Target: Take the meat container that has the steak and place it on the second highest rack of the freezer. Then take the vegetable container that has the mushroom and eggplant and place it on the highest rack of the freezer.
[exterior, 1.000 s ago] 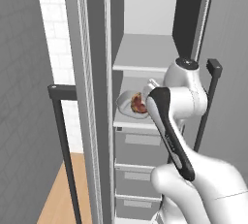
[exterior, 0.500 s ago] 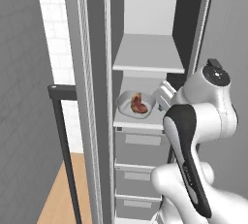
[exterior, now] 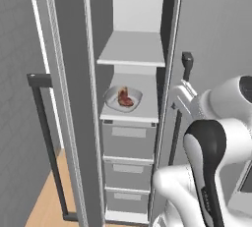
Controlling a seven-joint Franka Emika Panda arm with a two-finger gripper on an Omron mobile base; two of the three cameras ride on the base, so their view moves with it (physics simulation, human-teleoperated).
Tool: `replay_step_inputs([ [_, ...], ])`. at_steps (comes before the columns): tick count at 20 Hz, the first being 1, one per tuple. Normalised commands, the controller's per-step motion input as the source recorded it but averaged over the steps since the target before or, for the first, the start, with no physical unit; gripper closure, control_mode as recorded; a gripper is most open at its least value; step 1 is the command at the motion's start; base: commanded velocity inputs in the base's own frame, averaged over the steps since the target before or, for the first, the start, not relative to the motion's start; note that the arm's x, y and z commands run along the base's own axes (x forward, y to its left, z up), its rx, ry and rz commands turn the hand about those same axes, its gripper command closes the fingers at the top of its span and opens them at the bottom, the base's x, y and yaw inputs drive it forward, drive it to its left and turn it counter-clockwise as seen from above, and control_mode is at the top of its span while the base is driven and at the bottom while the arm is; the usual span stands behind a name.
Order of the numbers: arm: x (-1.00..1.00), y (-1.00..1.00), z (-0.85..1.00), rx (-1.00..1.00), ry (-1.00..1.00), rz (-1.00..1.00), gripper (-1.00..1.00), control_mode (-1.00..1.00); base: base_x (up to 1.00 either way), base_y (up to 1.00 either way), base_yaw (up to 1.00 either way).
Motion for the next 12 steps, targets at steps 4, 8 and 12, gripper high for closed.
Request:
replay_step_inputs([
  [4,0.00,0.00,0.00,0.00,0.00,0.00,-1.00,1.00,-0.88,-1.00,-0.02],
  [8,0.00,0.00,0.00,0.00,0.00,0.00,-1.00,1.00,-0.53,-1.00,-0.02],
  [12,0.00,0.00,0.00,0.00,0.00,0.00,-1.00,1.00,-0.36,-1.00,-0.02],
])
